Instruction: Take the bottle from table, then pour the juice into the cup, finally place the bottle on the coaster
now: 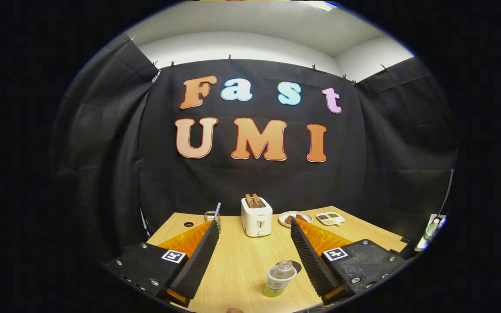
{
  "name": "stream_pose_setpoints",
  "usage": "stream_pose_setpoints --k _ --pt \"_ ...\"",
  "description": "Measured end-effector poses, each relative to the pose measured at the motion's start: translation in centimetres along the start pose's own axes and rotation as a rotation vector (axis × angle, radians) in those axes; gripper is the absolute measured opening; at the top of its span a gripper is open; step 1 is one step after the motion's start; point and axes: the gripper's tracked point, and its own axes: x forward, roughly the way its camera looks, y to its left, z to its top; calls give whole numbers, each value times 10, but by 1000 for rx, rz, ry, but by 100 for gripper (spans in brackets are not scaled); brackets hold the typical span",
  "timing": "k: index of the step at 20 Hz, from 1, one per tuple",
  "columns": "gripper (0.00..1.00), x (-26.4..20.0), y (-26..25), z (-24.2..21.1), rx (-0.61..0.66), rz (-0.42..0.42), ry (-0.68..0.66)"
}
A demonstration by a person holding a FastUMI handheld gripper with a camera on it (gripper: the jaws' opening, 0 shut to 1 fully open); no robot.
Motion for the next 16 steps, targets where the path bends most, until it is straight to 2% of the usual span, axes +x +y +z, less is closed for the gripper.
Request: stream_pose_setpoints --k 10,16 --pt "99 26 -38 -63 -22 -55 103" --pt "99 43 -46 -111 -25 -44 179"
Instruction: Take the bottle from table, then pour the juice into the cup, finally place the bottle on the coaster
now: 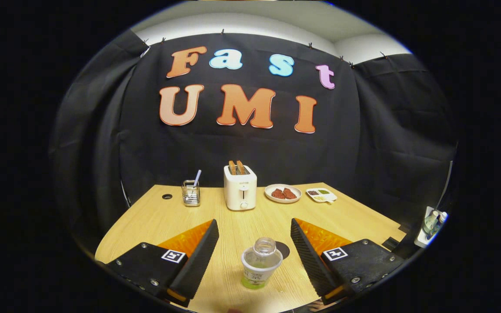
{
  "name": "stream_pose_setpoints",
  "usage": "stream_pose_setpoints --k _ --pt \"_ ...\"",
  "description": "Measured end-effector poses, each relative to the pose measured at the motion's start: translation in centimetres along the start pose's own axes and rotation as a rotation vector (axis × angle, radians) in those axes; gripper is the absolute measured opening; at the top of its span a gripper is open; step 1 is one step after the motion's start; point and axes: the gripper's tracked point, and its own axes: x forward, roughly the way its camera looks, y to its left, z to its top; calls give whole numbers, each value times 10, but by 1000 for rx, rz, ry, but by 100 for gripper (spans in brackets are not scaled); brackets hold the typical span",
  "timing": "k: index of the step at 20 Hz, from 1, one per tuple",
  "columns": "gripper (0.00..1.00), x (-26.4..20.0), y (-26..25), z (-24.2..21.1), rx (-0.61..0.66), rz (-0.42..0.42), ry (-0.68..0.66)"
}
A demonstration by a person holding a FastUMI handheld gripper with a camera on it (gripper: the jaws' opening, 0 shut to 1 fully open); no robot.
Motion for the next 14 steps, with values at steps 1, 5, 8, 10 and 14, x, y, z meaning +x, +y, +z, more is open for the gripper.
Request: stream_pose_setpoints --k 1,5,8,10,14 --pt "99 3 -2 -10 -2 -1 18" --pt "99 16 -4 -39 -3 4 64" --pt "99 23 -3 -57 -8 8 88" --pt "99 29 2 -66 -5 20 98" --pt "99 35 9 -82 2 40 107"
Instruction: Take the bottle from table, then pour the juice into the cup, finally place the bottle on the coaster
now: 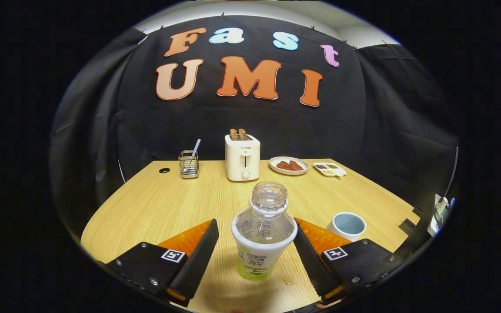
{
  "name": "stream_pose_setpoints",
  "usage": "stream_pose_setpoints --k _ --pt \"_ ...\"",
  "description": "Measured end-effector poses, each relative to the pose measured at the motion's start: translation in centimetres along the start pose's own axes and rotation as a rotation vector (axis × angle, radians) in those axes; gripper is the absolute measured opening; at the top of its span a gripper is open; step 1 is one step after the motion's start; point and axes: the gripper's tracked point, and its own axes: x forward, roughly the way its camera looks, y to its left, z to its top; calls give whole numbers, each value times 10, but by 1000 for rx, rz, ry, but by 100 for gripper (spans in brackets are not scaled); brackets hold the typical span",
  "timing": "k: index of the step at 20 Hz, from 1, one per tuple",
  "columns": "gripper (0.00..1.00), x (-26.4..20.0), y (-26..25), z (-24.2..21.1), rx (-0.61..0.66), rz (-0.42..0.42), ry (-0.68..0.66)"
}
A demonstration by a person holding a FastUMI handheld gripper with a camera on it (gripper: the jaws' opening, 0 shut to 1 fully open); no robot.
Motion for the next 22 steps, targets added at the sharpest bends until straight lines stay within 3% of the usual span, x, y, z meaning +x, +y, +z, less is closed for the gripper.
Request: stream_pose_setpoints --k 11,13,16,22 --pt "99 20 3 -29 -24 17 26" --pt "91 25 4 -35 -43 21 27" --pt "69 27 5 -34 -65 31 4" --pt "60 27 17 -29 -86 75 14"
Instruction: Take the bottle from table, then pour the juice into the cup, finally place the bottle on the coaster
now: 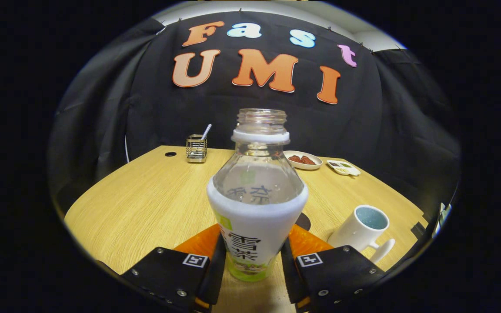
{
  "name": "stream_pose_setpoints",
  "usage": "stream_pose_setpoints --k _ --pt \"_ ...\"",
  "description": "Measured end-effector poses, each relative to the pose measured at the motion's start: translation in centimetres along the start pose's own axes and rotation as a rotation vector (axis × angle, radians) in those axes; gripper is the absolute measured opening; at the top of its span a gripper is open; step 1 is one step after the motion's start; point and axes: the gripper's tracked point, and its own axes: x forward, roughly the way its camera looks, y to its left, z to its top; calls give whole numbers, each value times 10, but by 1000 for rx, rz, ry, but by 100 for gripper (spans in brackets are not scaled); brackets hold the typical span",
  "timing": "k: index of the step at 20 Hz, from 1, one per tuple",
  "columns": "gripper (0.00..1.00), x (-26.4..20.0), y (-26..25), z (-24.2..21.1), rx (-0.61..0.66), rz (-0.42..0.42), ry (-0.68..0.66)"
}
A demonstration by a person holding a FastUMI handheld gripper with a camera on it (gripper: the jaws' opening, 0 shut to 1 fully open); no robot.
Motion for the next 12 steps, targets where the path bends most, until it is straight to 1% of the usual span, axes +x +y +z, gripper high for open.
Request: stream_pose_setpoints --k 4,7,12 --pt "60 -3 6 15 73 22 10" --pt "60 -7 6 30 117 12 -9" --pt "60 -11 17 49 197 22 -40"
